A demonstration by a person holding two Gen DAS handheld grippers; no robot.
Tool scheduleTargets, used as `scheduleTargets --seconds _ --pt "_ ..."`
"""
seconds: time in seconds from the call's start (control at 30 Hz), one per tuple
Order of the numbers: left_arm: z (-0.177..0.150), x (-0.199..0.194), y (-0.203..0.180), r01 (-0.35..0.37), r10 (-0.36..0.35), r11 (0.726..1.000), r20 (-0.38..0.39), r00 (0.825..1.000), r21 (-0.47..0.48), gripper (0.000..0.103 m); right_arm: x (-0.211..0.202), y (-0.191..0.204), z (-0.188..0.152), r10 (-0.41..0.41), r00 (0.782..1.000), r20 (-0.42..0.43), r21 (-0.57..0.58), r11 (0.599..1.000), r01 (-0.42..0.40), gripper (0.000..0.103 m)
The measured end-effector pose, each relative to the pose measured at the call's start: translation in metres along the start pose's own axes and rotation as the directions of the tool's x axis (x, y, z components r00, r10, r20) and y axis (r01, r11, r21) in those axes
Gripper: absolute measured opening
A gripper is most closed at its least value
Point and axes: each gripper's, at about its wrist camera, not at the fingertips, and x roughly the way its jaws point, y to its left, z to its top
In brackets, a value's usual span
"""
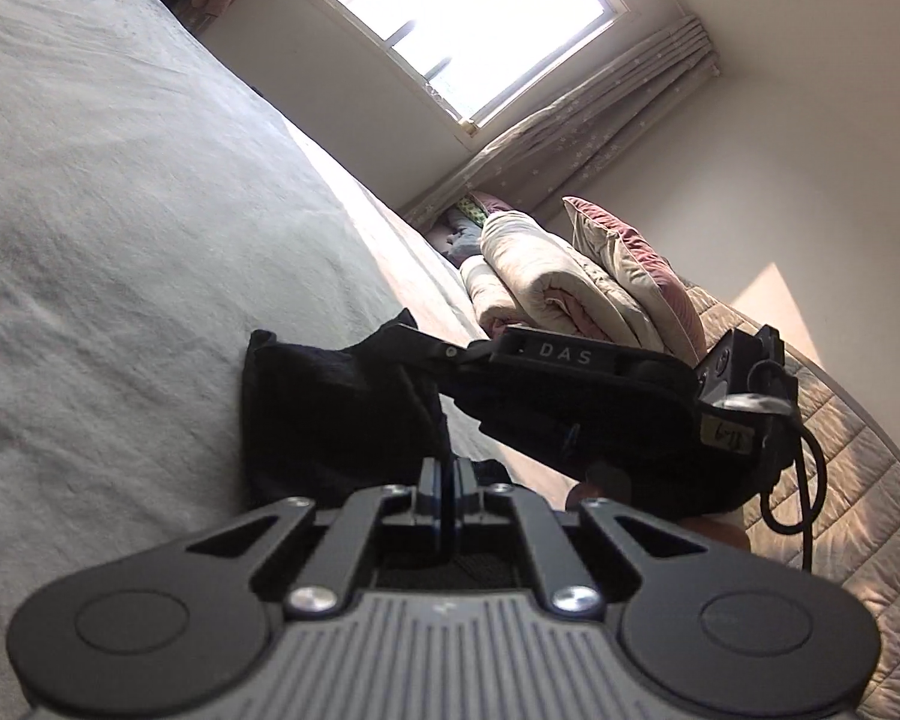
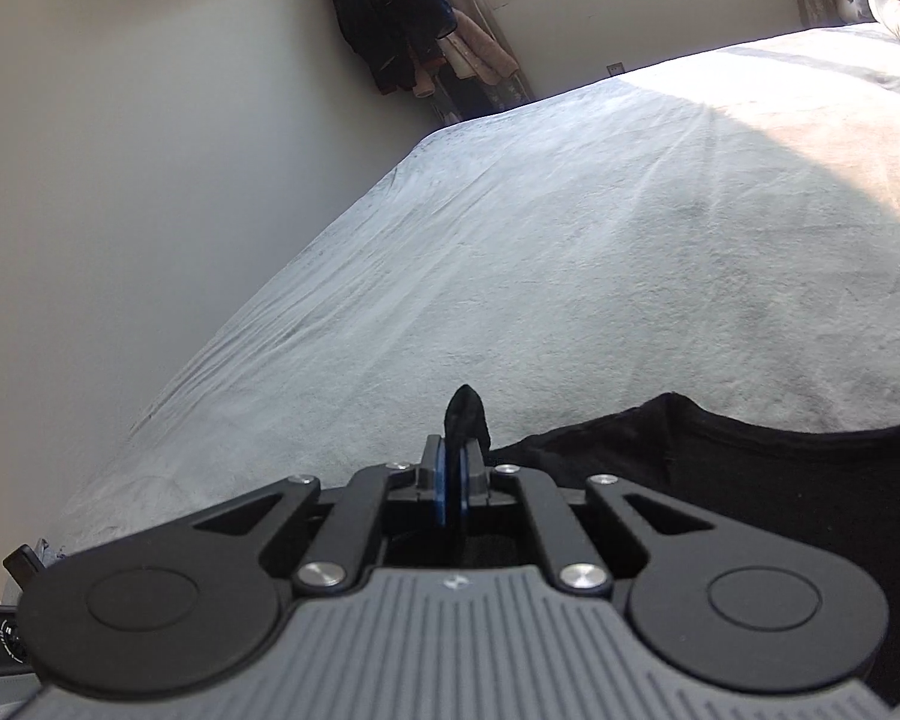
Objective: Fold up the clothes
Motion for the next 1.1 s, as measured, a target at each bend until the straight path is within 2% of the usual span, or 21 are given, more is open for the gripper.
scheduleTargets --seconds 0.13,0.23,0.4,0.5,0.57,0.63,0.73,0.8,0.87,0.9,1.07,1.1 --pt "-0.006 0.020 -0.012 0.044 -0.039 0.996 -0.079 0.996 0.074 0.003 -0.026 -0.025 -0.008 -0.027 0.999 0.023 0.039 0.999 0.026 0.005" --pt "-0.013 0.032 -0.017 0.047 -0.032 0.993 -0.138 0.990 0.111 0.003 -0.041 -0.040 -0.016 -0.047 0.998 0.047 0.070 0.997 0.044 0.005" --pt "-0.019 0.040 -0.014 0.044 -0.021 0.992 -0.190 0.981 0.115 0.004 -0.051 -0.060 -0.032 -0.102 0.993 0.066 0.109 0.990 0.095 0.005" --pt "-0.022 0.046 -0.012 0.042 -0.015 0.992 -0.221 0.975 0.117 0.005 -0.051 -0.065 -0.038 -0.153 0.987 0.041 0.102 0.984 0.149 0.005" --pt "-0.021 0.041 -0.011 0.052 -0.026 0.992 -0.211 0.977 0.117 0.007 -0.053 -0.070 -0.041 -0.178 0.984 0.010 0.097 0.980 0.176 0.005" --pt "-0.018 0.035 -0.007 0.033 -0.015 0.995 -0.180 0.984 0.097 0.014 -0.056 -0.075 -0.043 -0.195 0.981 -0.018 0.097 0.976 0.196 0.012" --pt "-0.014 0.029 0.003 -0.029 0.036 0.998 -0.129 0.991 0.056 0.014 -0.066 -0.075 -0.039 -0.243 0.970 0.004 0.077 0.967 0.242 0.017" --pt "-0.012 0.027 0.010 -0.072 0.074 0.997 -0.105 0.992 0.027 0.014 -0.070 -0.070 -0.032 -0.244 0.969 0.028 0.045 0.969 0.242 0.018" --pt "-0.010 0.026 0.016 -0.106 0.105 0.994 -0.094 0.990 -0.003 0.014 -0.070 -0.066 -0.025 -0.232 0.972 0.048 0.014 0.973 0.231 0.030" --pt "-0.011 0.028 0.019 -0.124 0.123 0.992 -0.097 0.988 -0.009 0.014 -0.067 -0.062 -0.021 -0.224 0.973 0.054 -0.006 0.974 0.225 0.043" --pt "-0.013 0.035 0.023 -0.177 0.175 0.984 -0.135 0.975 0.001 0.014 -0.026 -0.035 -0.011 -0.173 0.985 0.026 -0.161 0.971 0.175 0.044" --pt "-0.014 0.036 0.023 -0.178 0.177 0.984 -0.139 0.974 0.005 0.014 -0.017 -0.029 -0.011 -0.152 0.988 0.011 -0.186 0.971 0.151 0.040"
